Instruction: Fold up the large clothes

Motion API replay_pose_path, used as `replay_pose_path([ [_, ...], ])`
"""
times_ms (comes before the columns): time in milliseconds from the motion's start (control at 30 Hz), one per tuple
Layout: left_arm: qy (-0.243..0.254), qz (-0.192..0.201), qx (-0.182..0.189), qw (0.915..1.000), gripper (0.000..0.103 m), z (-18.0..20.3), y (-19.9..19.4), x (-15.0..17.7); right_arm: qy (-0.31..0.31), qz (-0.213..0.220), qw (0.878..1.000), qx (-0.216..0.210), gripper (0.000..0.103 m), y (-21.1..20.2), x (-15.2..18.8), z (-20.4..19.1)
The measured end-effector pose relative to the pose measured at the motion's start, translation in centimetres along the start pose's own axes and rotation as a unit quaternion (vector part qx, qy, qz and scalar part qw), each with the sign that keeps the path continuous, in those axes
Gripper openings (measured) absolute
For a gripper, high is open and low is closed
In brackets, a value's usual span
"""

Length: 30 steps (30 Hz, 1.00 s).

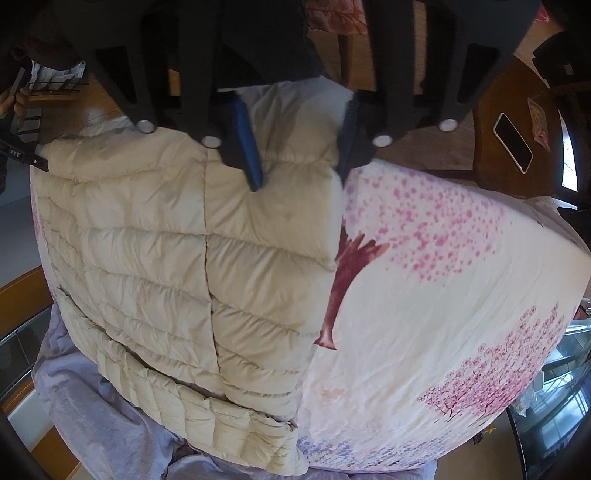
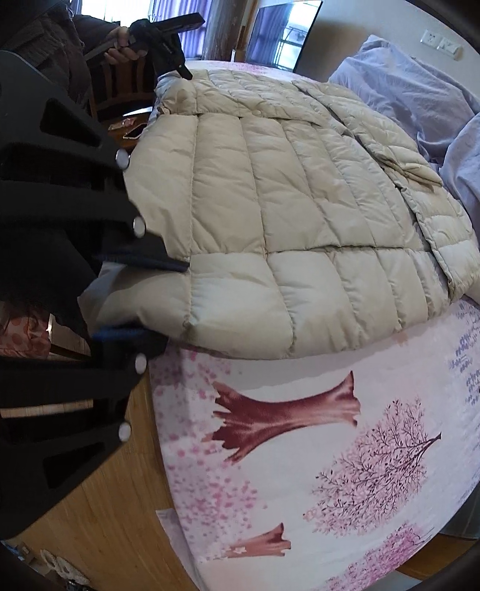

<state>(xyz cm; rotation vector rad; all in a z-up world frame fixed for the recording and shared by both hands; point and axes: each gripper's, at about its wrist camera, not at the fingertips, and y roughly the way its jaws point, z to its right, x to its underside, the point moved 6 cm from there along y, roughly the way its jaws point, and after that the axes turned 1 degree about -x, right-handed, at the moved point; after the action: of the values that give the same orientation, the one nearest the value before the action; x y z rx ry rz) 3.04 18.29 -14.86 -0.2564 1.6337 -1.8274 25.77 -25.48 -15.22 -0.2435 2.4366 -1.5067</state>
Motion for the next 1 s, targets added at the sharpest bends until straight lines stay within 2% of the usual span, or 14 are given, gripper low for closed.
replay_pose_path([
  [33,-0.001,0.001,0.001,1.0000,0.028,0.0,-0.1,0.2,-0.002,0.004,1.000,-0.001,0.013,0.0,-0.2,-0.3],
  [100,-0.001,0.002,0.004,1.0000,0.014,0.2,-0.3,0.2,-0.008,0.016,1.000,-0.002,0.009,-0.4,-0.5,-0.5],
  [200,0.004,0.013,0.005,0.9999,0.006,0.8,-1.1,-0.2,-0.010,0.036,0.999,-0.002,0.008,-1.3,-1.3,-0.8],
  [500,0.002,0.076,0.011,0.9971,0.004,1.3,-4.8,-4.3,-0.011,0.098,0.995,-0.003,0.007,-4.3,-4.8,-1.6],
  [800,0.019,0.121,0.011,0.9924,0.003,2.8,-6.6,-11.2,-0.005,0.156,0.988,0.008,0.007,-6.5,-10.2,-3.5],
  [1000,0.026,0.141,0.031,0.9892,0.003,3.5,-6.8,-17.1,0.010,0.202,0.979,0.021,0.007,-8.0,-14.3,-4.9],
])
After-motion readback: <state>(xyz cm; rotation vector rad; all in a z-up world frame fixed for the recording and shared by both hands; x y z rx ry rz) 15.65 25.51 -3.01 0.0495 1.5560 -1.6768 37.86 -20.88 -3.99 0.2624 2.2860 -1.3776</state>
